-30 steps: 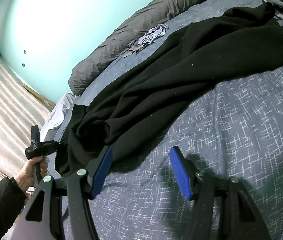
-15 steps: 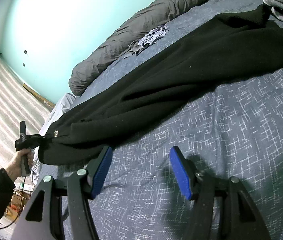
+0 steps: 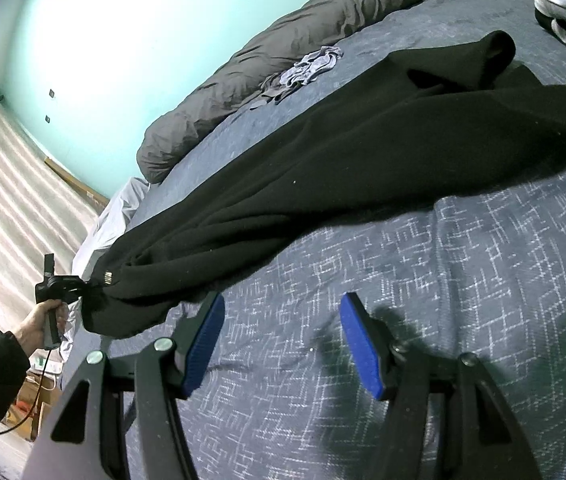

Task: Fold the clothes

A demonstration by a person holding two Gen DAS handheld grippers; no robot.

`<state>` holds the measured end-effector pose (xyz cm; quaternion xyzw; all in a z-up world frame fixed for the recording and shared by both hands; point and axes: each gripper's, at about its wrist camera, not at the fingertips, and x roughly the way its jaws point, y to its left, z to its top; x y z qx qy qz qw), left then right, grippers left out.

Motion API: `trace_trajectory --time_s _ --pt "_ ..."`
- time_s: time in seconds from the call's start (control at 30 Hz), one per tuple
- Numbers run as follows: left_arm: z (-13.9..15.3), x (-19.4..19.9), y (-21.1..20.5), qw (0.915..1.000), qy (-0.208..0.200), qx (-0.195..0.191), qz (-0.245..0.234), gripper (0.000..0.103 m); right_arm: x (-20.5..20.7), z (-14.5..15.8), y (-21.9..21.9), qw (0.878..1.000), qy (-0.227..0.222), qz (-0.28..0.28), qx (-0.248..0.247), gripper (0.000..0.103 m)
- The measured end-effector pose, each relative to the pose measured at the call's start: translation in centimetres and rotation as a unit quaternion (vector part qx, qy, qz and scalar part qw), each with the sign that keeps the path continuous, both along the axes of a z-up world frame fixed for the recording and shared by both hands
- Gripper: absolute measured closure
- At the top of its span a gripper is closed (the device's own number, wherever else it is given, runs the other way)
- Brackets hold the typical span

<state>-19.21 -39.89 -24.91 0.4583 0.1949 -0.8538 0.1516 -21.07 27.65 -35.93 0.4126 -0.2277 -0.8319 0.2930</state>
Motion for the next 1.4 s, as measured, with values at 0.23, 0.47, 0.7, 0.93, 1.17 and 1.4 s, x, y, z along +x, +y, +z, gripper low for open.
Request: trace_trajectory --time_s 0.23,0.47,0.7,0.93,1.17,1.4 --pt "-0.4 3.2 0.0 0.9993 0.006 0.037 0.001 0.063 0.3 1.5 1.3 0.999 0.017 -0.009 0.026 0.042" --pt "-1.5 7.1 1.4 0.9976 0.009 0.062 -0.030 0.060 -1.1 4.8 6.8 0.994 0.006 -0.048 0.098 0.030" --pt "-4.3 9.2 3.2 0.9955 -0.005 0.084 -0.042 0.057 -4.9 4.9 13.7 0.979 -0.070 -0.081 0.174 0.029" --pt "-6.1 9.7 3.6 0.9936 -0.005 0.110 -0.027 0.054 -8.4 2.9 15.7 0.978 -0.116 -0.101 0.139 0.029" --pt "-7.4 9.5 2.8 0.9894 0.003 0.145 0.003 0.043 -10.7 0.8 16.2 0.977 -0.153 -0.110 0.100 0.029" --pt "-8.5 8.2 2.5 0.9884 0.016 0.150 0.016 0.066 -11.0 0.8 16.3 0.981 -0.153 -0.099 0.074 0.088"
